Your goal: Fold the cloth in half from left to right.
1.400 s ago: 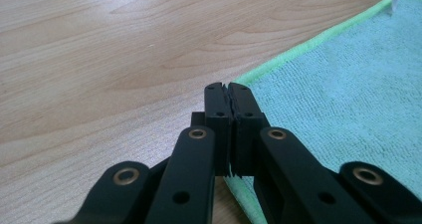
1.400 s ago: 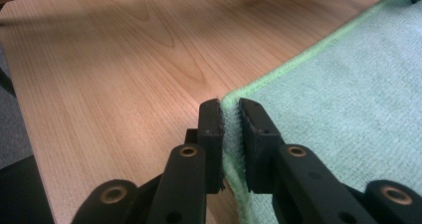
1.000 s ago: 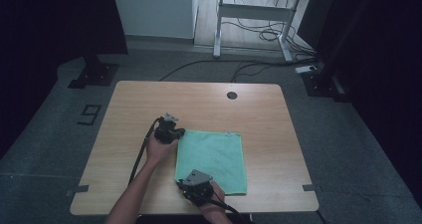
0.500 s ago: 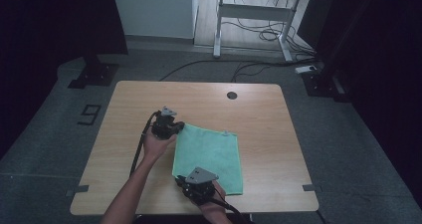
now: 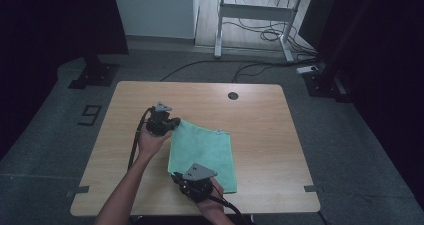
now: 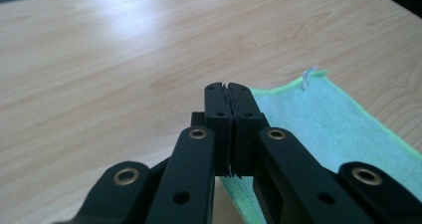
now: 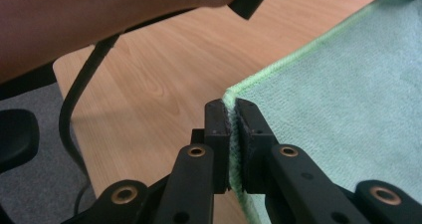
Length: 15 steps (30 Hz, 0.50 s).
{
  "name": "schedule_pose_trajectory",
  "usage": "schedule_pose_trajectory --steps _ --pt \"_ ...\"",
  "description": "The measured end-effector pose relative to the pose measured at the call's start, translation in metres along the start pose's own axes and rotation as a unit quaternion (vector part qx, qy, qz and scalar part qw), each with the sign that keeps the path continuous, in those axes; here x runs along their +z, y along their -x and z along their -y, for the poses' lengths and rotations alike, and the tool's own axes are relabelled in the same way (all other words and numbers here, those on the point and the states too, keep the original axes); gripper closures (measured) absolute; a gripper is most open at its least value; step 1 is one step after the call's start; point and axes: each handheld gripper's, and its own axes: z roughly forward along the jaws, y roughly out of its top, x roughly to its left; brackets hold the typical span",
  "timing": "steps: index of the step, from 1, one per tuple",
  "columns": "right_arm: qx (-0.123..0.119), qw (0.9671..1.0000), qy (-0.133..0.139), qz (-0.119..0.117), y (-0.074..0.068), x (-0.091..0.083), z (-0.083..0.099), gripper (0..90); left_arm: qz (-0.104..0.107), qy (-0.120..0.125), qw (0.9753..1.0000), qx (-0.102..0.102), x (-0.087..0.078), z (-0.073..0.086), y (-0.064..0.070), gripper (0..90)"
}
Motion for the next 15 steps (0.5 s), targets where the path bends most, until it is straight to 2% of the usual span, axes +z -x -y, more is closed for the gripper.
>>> schedule_pose_trajectory --steps 4,10,15 --pt "0.006 1.0 -0.002 -0.007 -0.002 0.005 0.0 84.3 -0.004 0.0 1.0 -0.002 -0.003 0.0 -0.004 88.7" --pt "-0.001 0.9997 0.021 -0.015 -0.009 0.008 -0.019 84.2 -0.007 0.009 0.9999 -0.002 -0.016 -0.012 -0.007 88.6" --pt "-0.002 0.9997 0.015 -0.021 -0.011 0.012 -0.02 84.1 -0.003 -0.001 1.0 0.0 -0.012 -0.008 -0.005 88.5"
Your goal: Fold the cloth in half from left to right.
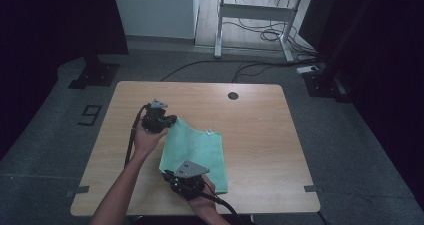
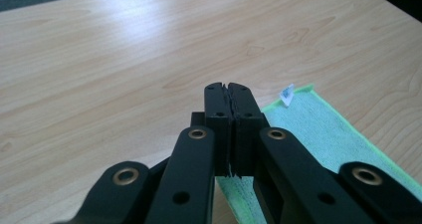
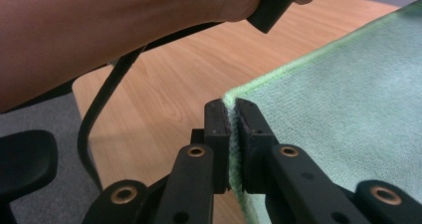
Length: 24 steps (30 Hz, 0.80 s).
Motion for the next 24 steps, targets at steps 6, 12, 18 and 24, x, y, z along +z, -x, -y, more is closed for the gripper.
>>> schedule_pose_trajectory --steps 6,12,18,24 --pt "0.005 1.0 -0.007 -0.001 0.002 0.004 0.005 84.0 0.003 -0.003 1.0 -0.001 0.007 0.003 0.002 88.5" --pt "0.012 0.9999 -0.004 -0.001 0.004 0.009 0.006 84.0 -0.002 -0.003 1.0 -0.003 0.007 0.002 -0.001 88.5" --pt "0.009 1.0 0.0 0.0 0.004 0.015 -0.001 84.0 -0.003 0.0 1.0 -0.001 0.002 -0.009 -0.005 88.5" --pt "0.016 0.9999 0.002 0.003 0.009 0.013 -0.002 84.0 -0.002 -0.011 0.9999 0.006 0.006 -0.01 -0.001 88.4"
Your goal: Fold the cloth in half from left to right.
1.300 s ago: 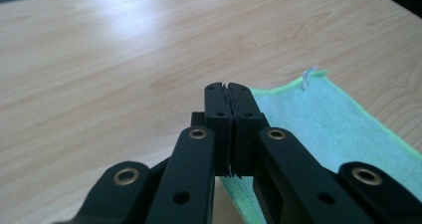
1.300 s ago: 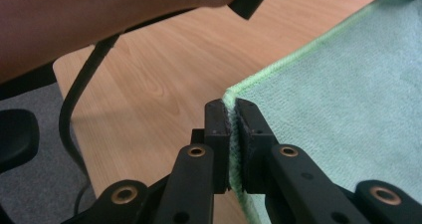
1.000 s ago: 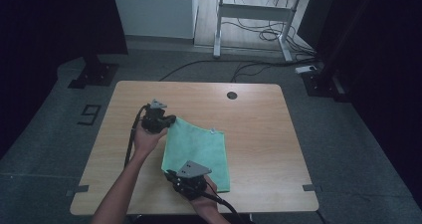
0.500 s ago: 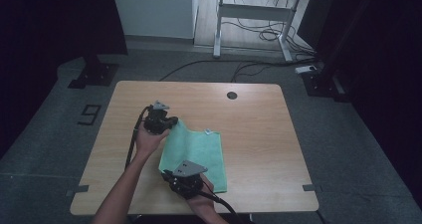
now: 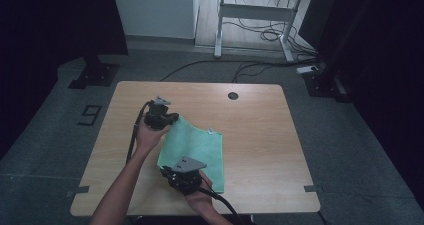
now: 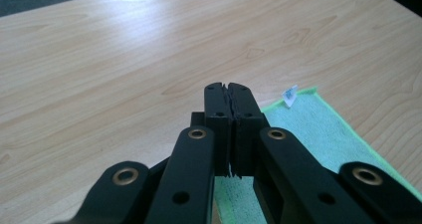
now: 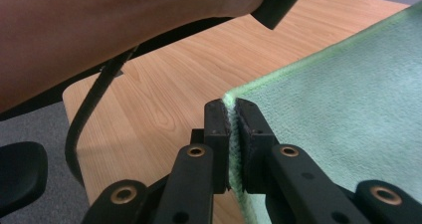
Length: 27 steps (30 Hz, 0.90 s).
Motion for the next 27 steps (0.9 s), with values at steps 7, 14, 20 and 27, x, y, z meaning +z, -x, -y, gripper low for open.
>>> schedule_pose_trajectory --steps 7,14,20,27 --pt "0.009 0.9999 -0.007 -0.007 0.002 -0.001 0.008 84.0 -0.002 -0.007 0.9999 -0.012 0.004 0.01 -0.004 88.4" --pt "0.01 0.9999 -0.008 -0.01 0.001 0.001 0.008 84.0 0.0 -0.006 0.9999 -0.01 0.003 0.007 -0.004 88.3" --pt "0.009 0.9998 -0.01 -0.016 0.0 0.009 0.005 84.1 0.002 -0.004 1.0 -0.004 0.004 0.004 -0.003 88.3" --pt "0.015 0.9996 -0.007 -0.021 0.004 0.022 0.0 84.1 -0.001 -0.007 1.0 -0.005 0.006 0.004 -0.01 88.3"
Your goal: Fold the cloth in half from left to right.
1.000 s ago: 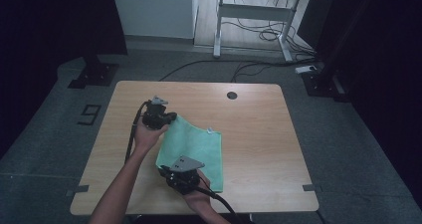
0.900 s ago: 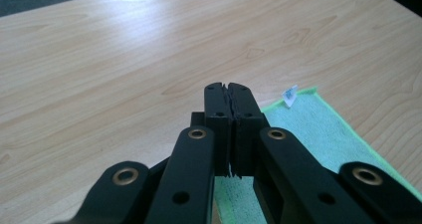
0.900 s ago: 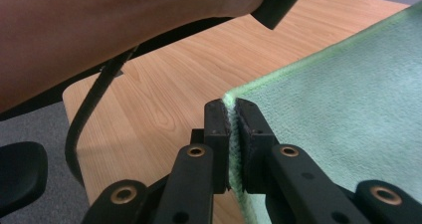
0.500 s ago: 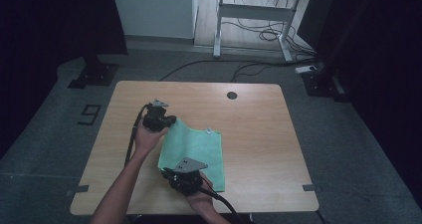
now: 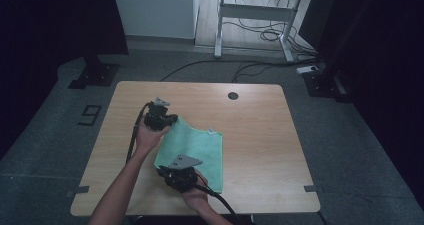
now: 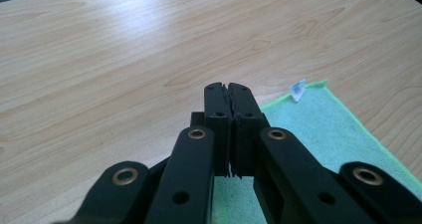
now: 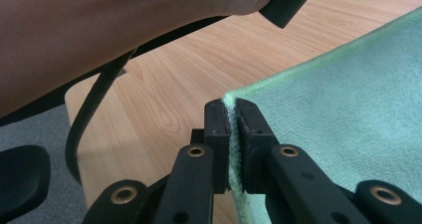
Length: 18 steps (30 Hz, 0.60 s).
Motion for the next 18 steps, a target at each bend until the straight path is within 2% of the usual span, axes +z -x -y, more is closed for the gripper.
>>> schedule_pose_trajectory --steps 4,9,16,18 --pt "0.001 1.0 -0.001 0.0 0.0 0.003 -0.001 84.1 0.0 0.0 1.0 -0.004 -0.001 0.001 -0.003 88.3" --pt "-0.004 1.0 0.002 0.001 -0.002 -0.007 -0.002 84.1 -0.002 0.008 1.0 -0.004 -0.01 0.0 -0.003 88.3" --pt "-0.022 0.9992 0.033 -0.007 -0.018 -0.02 -0.023 84.1 -0.011 0.027 0.9996 0.0 -0.036 -0.008 0.001 88.3" --pt "-0.026 0.999 0.036 -0.01 -0.022 -0.021 -0.025 84.1 -0.013 0.022 0.9997 0.004 -0.038 -0.009 0.003 88.2"
